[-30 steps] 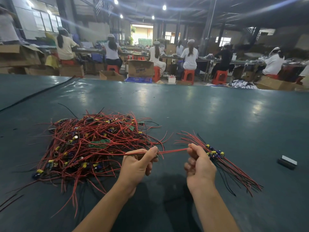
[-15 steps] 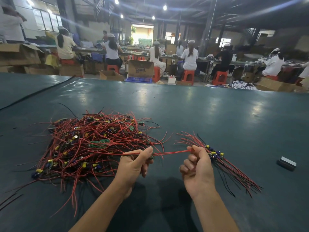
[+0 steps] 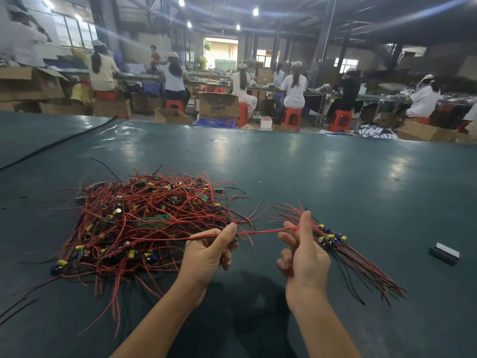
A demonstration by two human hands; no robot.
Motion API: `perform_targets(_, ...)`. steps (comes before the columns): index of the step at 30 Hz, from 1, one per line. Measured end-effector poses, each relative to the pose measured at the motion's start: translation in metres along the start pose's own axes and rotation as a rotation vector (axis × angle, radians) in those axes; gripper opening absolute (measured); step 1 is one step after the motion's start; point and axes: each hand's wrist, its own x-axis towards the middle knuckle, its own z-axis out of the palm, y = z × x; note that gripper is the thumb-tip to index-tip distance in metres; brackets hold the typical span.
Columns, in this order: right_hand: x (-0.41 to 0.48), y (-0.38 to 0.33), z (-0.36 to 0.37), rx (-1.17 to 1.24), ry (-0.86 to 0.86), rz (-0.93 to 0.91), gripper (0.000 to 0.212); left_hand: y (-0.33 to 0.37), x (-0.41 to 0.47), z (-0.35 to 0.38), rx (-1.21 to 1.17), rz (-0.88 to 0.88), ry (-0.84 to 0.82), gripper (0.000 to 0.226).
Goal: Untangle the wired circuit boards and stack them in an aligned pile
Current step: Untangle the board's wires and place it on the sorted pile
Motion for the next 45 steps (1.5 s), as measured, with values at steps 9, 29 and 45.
perform_targets(9,-0.036,0.03,0.021,-0.206,-0.226,0.032,0.019,-0.004,-0.007,0.003,0.156,-0.009,-0.071,0.042)
perform_targets(29,0.008,-0.007,-0.005,0.065,0.007,0.171,0.028,0.006,-0.002,0.002,0.012,-0.025,0.007,0.033)
perform_targets(45,-0.028,0.006,0.022,-0.08,-0.179,0.092,0.029,-0.011,-0.002,-0.007,0.559,0.304,-0.336,0.056)
